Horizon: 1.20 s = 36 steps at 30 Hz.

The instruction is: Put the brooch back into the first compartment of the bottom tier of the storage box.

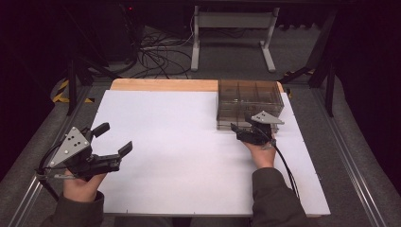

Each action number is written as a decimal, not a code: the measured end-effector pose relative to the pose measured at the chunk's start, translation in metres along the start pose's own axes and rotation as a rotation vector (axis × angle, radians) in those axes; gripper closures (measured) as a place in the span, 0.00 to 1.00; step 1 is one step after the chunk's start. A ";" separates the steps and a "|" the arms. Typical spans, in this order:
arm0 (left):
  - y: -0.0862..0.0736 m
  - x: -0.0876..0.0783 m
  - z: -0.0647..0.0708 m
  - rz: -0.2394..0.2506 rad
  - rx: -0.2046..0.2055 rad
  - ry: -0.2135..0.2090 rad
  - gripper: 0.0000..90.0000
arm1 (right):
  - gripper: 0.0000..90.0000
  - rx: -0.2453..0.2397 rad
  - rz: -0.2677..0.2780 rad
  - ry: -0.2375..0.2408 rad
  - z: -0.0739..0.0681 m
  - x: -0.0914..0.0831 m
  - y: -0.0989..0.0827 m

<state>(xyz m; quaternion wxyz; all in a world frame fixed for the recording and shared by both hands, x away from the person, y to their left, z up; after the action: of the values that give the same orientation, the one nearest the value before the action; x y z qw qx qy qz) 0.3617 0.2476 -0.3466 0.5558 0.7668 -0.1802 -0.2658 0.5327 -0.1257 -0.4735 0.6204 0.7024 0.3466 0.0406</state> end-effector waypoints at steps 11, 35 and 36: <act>0.000 0.000 0.000 0.004 -0.003 0.002 0.09 | 0.24 0.002 -0.003 0.016 -0.005 -0.006 0.001; 0.000 0.000 0.001 0.002 -0.002 0.001 0.09 | 0.15 0.002 -0.008 0.044 -0.012 -0.024 0.003; 0.000 0.000 0.001 0.004 -0.003 0.002 0.09 | 0.15 0.006 -0.013 0.045 -0.013 -0.025 0.002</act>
<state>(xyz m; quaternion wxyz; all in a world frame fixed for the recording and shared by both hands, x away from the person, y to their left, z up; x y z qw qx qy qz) 0.3611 0.2470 -0.3464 0.5576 0.7658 -0.1808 -0.2644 0.5081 -0.1282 -0.4596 0.6107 0.7007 0.3652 0.0515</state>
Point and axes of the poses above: each handheld gripper's, and its own axes: x roughly forward along the jaws, y roughly out of its top, z roughly to its right, the point moved 9 cm from there along x, roughly forward along the jaws, and after that the axes turned 12 degrees about x, right-handed, at the moved point
